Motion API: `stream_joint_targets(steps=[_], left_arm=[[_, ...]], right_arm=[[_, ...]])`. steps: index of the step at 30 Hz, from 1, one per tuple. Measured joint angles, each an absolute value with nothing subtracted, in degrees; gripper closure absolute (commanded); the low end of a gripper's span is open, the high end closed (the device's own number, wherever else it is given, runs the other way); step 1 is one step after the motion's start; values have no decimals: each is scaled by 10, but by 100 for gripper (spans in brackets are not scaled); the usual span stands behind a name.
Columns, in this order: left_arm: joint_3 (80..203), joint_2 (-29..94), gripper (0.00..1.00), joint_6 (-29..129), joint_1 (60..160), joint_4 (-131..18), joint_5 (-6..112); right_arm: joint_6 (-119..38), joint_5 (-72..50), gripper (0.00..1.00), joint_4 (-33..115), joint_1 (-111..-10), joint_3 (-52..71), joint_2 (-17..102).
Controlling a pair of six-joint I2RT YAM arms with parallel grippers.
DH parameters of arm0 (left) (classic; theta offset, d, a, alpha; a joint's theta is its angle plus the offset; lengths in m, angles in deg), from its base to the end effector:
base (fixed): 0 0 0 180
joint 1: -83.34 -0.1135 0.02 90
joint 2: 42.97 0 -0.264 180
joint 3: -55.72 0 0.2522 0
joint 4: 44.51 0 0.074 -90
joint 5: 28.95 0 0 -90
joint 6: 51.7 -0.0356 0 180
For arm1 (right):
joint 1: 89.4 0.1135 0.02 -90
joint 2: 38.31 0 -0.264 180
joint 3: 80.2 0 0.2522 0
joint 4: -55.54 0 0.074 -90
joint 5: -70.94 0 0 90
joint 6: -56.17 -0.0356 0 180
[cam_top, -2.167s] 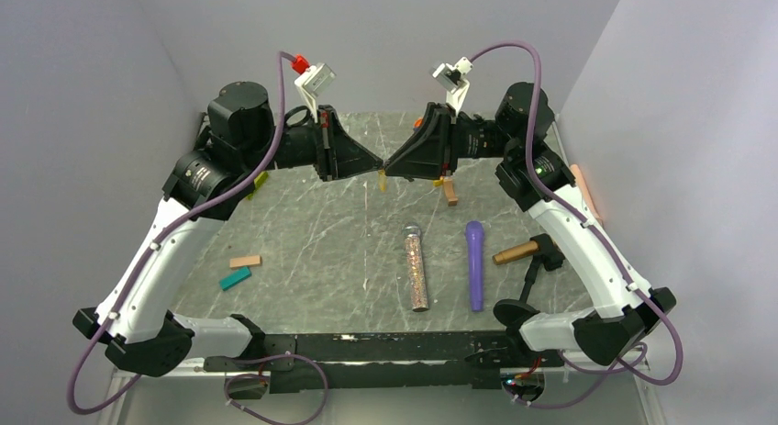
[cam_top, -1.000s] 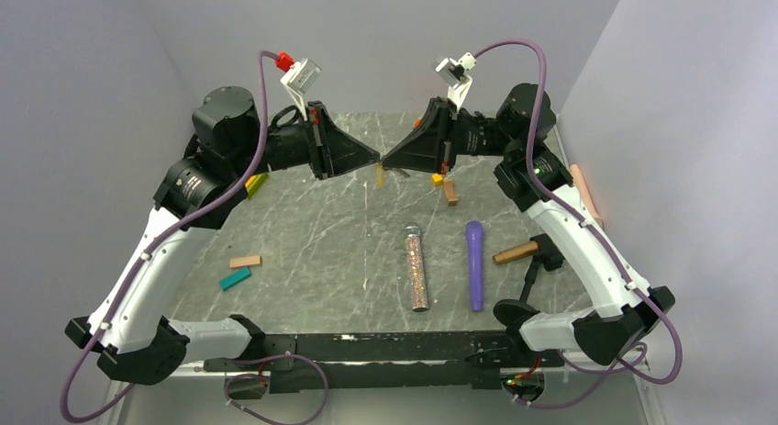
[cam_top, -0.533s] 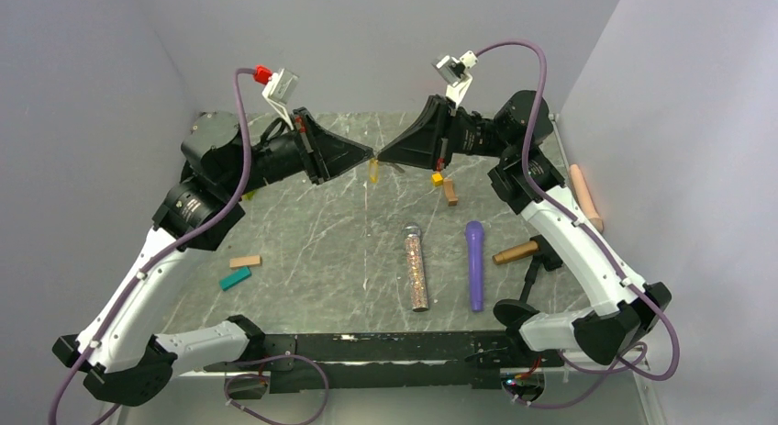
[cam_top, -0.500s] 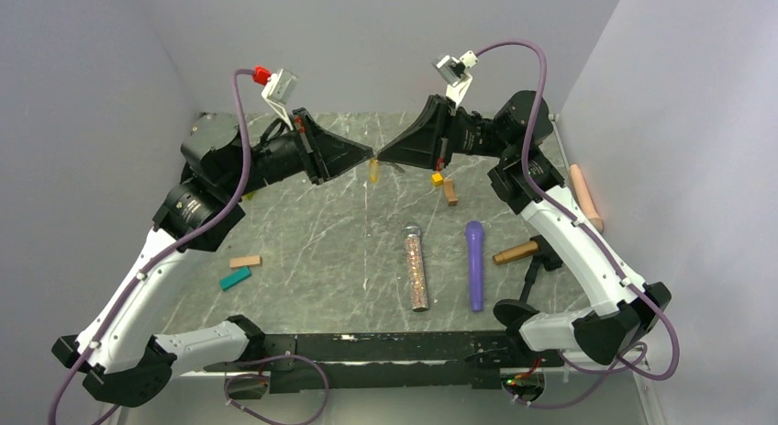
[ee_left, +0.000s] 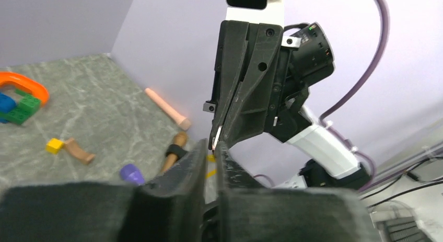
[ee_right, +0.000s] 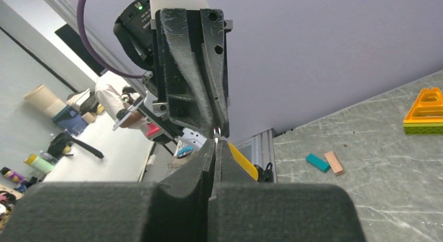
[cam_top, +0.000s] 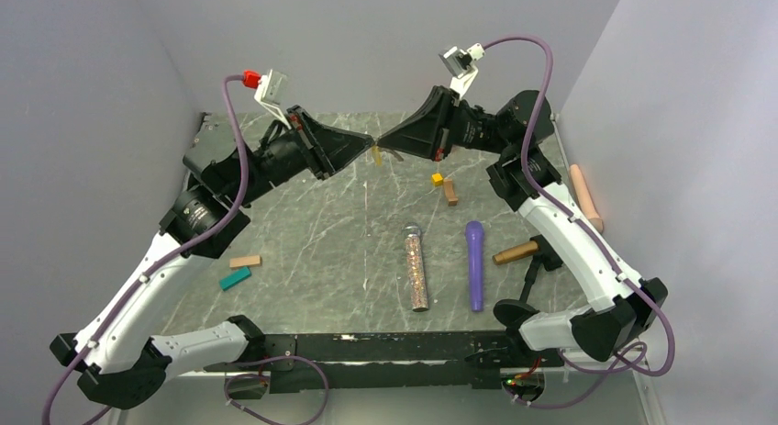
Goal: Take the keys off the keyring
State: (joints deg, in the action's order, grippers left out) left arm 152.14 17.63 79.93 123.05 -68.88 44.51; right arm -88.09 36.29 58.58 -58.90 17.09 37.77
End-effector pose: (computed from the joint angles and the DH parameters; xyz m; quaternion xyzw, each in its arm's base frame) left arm 0.1481 -0.1361 0.5126 0.1008 0.6282 -0.5683 0.5217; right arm 0.2243 0.1661 0.4997 -0.2828 0.5507 0.6876 0.3795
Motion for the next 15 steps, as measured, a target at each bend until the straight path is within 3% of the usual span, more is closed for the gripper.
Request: stream_joint_targets(steps=[2, 6, 15], left_arm=[[1534, 182, 50, 790, 1232, -704, 449], [1591, 198, 33, 753, 1235, -763, 455], [1725, 216, 31, 657, 1215, -891, 428]], right_arm=[[-875, 359, 100, 581, -589, 171, 378], [-850, 353, 100, 555, -589, 171, 376], [-763, 353, 100, 435, -589, 175, 357]])
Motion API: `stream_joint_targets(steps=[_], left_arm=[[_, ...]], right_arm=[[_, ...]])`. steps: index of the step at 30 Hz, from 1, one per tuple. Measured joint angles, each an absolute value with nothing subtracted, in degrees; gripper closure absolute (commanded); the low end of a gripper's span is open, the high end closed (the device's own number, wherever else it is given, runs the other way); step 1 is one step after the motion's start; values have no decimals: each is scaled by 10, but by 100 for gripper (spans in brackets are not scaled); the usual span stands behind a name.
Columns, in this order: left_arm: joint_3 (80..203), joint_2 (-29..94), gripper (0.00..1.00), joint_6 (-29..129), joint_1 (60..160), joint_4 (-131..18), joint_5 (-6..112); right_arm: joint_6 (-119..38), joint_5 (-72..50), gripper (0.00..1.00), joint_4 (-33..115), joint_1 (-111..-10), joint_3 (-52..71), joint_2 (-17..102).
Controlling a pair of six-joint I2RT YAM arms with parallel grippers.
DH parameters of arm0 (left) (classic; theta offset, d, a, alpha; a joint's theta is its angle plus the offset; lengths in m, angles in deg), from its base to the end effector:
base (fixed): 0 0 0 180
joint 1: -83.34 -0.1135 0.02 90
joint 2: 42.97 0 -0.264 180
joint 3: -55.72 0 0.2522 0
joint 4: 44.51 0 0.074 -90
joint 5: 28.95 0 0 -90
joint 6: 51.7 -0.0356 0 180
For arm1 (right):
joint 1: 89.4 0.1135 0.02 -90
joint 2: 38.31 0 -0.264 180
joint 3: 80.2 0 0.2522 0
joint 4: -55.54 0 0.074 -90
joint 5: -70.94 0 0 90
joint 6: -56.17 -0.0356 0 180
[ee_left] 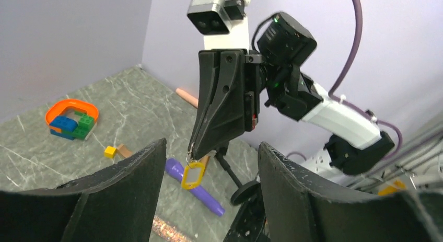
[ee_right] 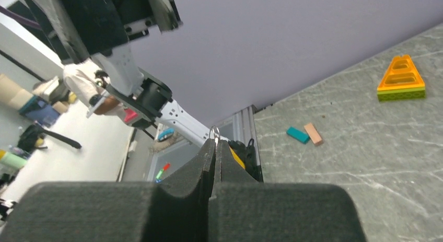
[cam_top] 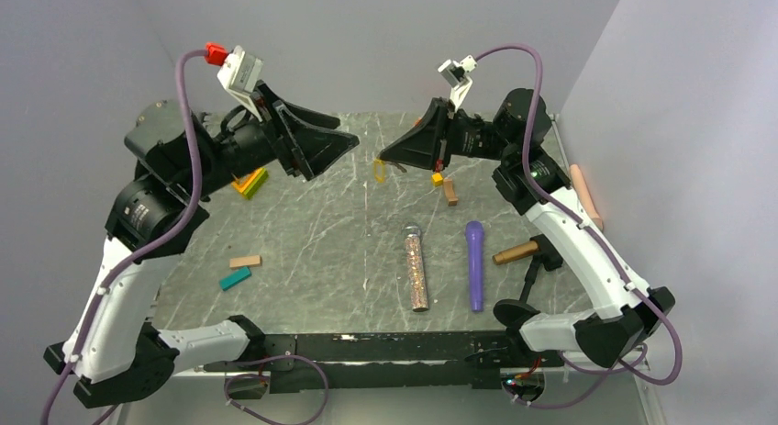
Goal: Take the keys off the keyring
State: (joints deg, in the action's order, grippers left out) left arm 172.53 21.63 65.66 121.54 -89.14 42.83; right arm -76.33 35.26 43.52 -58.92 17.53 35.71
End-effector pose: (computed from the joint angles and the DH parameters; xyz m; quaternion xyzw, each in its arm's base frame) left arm 0.1253 -0.1127 0.5655 0.1800 0.6364 -0.4899 0.5680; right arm 0.2189 0.1624 0.4879 -0.2932 0.5958 0.6420 0.3833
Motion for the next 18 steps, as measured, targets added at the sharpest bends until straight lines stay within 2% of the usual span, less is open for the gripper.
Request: stream_joint_targets(steps=[2, 5, 7, 18], left_arm=[[1764, 236, 32, 639, 1200, -921, 388], [1826, 279, 42, 614, 1185, -969, 319], [1851, 307, 45, 604, 1179, -997, 283], [1856, 363, 54, 610, 1170, -1065, 209]], right_arm=[[-742, 359, 100, 403, -589, 188, 357], [-706, 380, 100, 352, -589, 215, 357], [-678, 397, 100, 315, -589, 241, 360], [-616, 428, 100, 240, -589, 282, 366]])
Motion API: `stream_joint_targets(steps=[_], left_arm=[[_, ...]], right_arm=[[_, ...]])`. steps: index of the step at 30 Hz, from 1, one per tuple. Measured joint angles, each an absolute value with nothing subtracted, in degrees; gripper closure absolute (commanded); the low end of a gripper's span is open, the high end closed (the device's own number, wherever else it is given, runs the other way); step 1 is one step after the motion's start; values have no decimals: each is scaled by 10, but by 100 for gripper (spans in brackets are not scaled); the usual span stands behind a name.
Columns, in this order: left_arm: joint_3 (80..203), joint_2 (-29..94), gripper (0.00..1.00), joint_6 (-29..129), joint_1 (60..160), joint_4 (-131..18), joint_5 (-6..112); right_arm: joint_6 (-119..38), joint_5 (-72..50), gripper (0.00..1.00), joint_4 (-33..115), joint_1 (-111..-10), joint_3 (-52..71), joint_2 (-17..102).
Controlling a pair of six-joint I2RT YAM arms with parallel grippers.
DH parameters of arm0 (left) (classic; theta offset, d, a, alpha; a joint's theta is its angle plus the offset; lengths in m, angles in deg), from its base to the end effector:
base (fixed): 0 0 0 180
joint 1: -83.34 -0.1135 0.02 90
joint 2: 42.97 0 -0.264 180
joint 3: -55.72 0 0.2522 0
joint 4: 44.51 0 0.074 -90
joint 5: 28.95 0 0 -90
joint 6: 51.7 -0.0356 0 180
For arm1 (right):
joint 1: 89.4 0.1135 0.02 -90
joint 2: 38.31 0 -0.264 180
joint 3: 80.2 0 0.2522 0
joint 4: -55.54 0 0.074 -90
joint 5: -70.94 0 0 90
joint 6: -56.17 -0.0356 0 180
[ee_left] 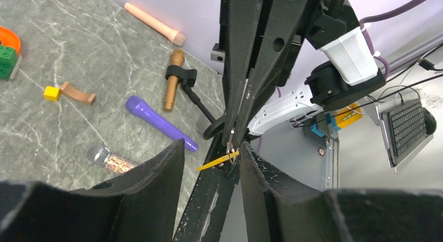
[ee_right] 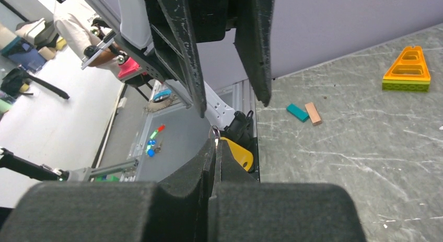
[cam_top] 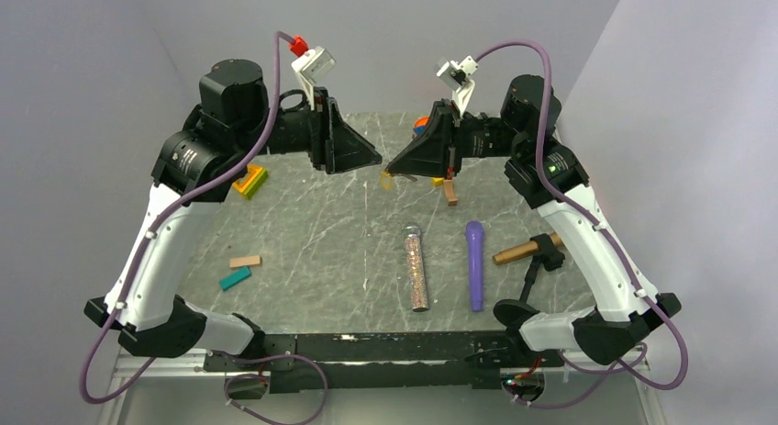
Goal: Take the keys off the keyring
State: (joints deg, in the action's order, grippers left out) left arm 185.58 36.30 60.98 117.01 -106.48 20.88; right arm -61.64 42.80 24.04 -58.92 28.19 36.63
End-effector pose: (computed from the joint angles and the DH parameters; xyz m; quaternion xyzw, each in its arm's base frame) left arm 0.1788 -0.1467 0.5478 0.2861 0.7025 -0.5152 0.3990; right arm 0.2017 0.1552 0.5105 -0.3834 0.5874 0.6124 0.3647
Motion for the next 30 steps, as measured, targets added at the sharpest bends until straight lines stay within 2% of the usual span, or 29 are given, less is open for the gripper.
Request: stream_joint_targets(steps=[9, 17, 21, 25, 30], left_arm=[[1844, 356, 55, 630, 1170, -1056, 181], [1816, 356, 64, 644, 1174, -1042, 173], [1816, 358, 76, 645, 1185, -1040, 173], [1816, 358, 100, 646, 1194, -1039, 174], [1816, 359, 100, 644, 1195, -1040, 186]], right_arm=[[-607, 427, 100, 226, -589, 283, 366], [-608, 425, 100, 221, -589, 283, 366], [-608, 425, 100, 221, -589, 283, 366], [-608, 425, 100, 221, -589, 283, 366], [-607, 419, 100, 220, -589, 283, 366]])
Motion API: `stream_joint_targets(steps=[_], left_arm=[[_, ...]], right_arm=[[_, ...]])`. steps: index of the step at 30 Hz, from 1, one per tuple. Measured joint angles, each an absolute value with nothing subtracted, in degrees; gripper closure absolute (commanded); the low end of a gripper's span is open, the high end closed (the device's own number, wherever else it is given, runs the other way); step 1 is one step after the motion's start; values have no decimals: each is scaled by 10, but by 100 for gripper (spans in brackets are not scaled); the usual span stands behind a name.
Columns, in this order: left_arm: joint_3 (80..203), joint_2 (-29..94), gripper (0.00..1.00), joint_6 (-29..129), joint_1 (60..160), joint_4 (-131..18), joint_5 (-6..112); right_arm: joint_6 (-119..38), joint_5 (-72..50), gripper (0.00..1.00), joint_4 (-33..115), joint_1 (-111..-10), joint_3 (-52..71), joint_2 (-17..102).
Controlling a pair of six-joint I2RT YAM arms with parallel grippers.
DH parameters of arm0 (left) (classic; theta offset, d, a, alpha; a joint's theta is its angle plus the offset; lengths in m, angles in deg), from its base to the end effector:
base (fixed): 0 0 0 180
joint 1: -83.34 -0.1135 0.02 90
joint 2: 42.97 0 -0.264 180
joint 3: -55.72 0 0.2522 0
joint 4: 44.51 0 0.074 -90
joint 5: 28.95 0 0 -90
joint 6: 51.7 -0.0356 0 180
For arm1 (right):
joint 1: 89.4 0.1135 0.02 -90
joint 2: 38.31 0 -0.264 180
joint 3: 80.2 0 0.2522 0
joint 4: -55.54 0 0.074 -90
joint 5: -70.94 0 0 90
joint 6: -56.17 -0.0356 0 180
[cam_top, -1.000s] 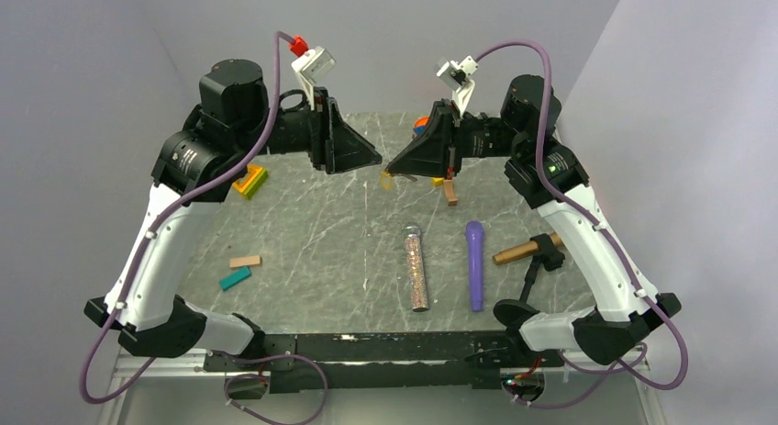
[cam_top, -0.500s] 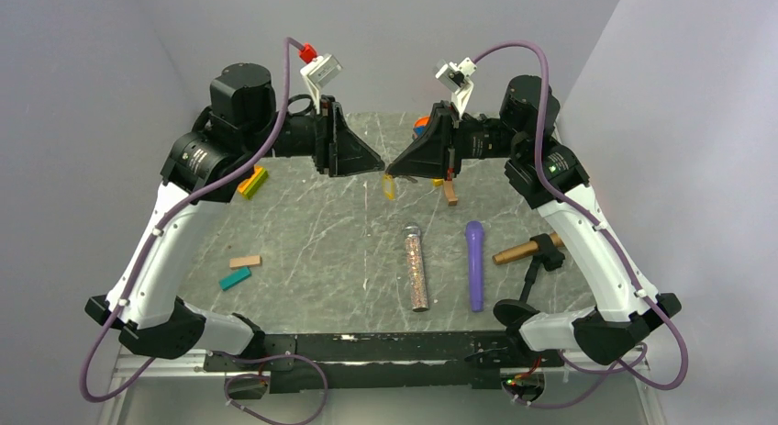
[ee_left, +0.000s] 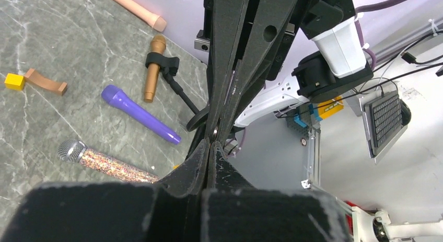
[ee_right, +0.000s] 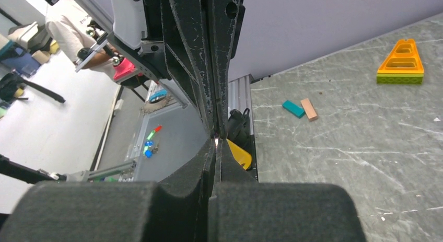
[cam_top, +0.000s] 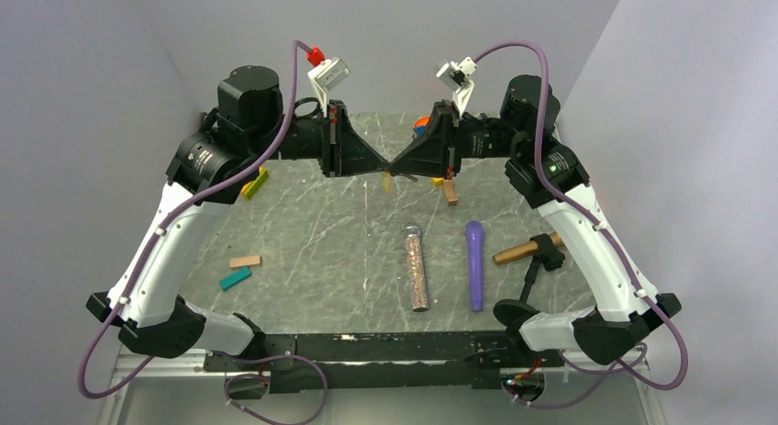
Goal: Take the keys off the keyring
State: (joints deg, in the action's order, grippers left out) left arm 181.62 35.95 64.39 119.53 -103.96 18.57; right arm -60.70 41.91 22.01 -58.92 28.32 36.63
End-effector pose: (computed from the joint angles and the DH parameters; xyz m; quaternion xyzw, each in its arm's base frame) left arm 0.1789 -0.1607 0.5353 0.2899 0.7040 -0.5436 0.3534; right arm 0.2021 0.1551 0.5080 -0.3779 0.5975 0.6071 0.3628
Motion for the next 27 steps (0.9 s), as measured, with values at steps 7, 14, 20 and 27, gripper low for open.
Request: stream_joint_targets(steps=[7, 14, 20, 27], left_arm=[[1808, 355, 100, 661, 1197, -1021, 218], [1784, 337, 100, 694, 1209, -964, 290], [1784, 330, 100, 712, 1215, -912, 343], [1789, 328, 100, 726, 1217, -851, 406]], right_arm=[[-604, 389, 100, 226, -590, 282, 365], [-664, 337, 100, 322, -593, 236, 343], [-714, 300, 100, 402, -594, 232, 346], [-765, 279, 100, 476, -597, 266, 383]])
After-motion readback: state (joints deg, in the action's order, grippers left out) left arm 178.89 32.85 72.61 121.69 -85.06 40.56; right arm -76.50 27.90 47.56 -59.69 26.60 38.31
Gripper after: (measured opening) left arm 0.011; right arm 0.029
